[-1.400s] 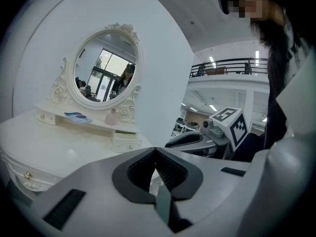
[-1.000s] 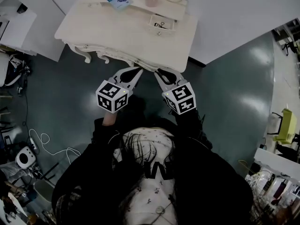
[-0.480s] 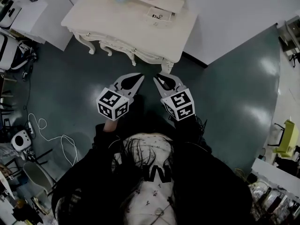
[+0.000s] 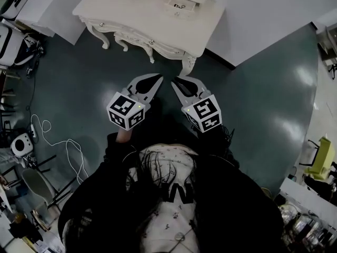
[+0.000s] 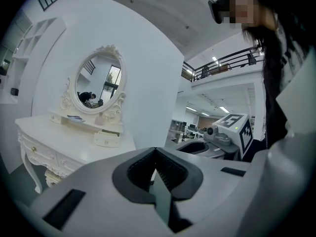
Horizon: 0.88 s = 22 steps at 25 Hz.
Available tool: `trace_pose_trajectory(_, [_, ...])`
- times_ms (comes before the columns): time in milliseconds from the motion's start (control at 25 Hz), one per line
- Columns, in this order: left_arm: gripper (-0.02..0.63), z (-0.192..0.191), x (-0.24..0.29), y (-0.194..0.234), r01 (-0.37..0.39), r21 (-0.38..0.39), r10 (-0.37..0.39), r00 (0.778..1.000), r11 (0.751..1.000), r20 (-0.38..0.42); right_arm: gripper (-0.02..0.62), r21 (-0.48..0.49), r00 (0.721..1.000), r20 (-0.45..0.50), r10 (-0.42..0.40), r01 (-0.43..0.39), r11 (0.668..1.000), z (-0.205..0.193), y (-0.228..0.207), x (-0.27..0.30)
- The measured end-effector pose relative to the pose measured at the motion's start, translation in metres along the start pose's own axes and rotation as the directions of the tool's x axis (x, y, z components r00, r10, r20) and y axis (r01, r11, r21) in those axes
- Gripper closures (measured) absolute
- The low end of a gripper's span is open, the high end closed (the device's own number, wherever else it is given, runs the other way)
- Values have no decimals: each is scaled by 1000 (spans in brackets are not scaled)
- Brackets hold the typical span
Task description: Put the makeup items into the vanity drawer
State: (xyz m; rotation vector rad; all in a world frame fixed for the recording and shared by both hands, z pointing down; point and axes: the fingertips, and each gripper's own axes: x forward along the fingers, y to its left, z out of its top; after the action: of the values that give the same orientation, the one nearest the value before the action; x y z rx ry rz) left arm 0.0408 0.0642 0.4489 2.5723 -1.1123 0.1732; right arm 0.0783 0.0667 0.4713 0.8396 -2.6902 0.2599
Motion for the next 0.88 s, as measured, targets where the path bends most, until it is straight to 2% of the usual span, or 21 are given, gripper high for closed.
trace_pose_trajectory(400, [606, -1, -12, -14, -12, 23, 12, 1000, 1000, 3, 540, -24, 999, 33, 11, -10, 1000, 5, 12, -10])
trace_pose_trajectory(880, [606, -2, -24, -17, -27, 24, 27, 1000, 999, 12, 540, -46, 999, 29, 25, -24, 999, 4, 24, -12])
